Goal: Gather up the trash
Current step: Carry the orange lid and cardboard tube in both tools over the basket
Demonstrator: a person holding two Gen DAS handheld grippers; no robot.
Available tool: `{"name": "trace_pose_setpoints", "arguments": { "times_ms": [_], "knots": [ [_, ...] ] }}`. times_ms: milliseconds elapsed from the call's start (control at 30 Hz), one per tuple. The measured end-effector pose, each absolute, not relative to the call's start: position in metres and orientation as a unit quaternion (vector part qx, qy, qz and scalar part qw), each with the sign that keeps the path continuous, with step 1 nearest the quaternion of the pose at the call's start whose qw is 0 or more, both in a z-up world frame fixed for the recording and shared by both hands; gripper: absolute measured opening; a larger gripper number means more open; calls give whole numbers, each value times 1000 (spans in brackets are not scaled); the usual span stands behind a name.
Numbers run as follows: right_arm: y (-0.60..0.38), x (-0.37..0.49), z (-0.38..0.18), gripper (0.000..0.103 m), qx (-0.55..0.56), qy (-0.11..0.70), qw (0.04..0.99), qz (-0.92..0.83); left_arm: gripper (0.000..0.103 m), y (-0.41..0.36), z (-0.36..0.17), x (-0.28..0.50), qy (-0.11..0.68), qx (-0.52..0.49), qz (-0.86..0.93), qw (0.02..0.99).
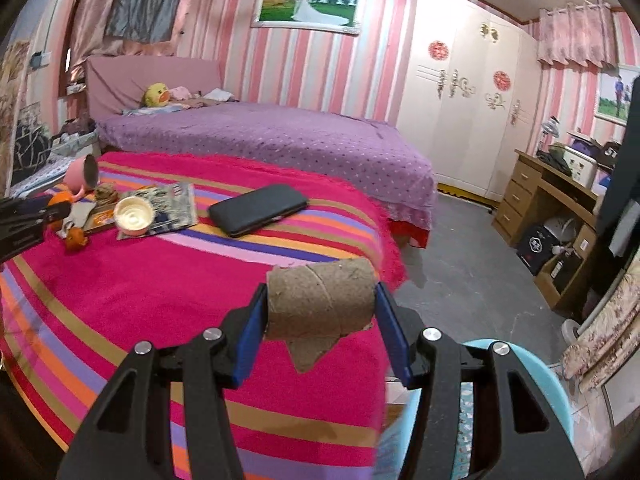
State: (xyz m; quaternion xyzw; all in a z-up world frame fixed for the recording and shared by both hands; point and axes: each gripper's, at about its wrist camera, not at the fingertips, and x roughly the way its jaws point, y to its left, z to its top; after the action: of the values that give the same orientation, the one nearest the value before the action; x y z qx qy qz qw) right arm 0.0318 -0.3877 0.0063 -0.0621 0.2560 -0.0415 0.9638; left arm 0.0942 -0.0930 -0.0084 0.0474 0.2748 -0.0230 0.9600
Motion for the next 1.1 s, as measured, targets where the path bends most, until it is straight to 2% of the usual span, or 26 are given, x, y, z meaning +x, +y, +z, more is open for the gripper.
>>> {"name": "trace_pose_setpoints", "arguments": {
  "times_ms": [333, 833, 1100],
  "knots": [
    [-478, 6, 14, 53, -30, 256, 961, -101, 39, -178, 2, 88, 262, 66, -61, 961],
    [-593, -41, -11, 53, 25, 274, 937, -217, 39, -343, -18, 72, 286, 85, -188, 936],
    [-622, -54, -30, 53, 35, 289, 927, -235, 39, -411, -29, 51, 291, 97, -237, 922]
  ]
}}
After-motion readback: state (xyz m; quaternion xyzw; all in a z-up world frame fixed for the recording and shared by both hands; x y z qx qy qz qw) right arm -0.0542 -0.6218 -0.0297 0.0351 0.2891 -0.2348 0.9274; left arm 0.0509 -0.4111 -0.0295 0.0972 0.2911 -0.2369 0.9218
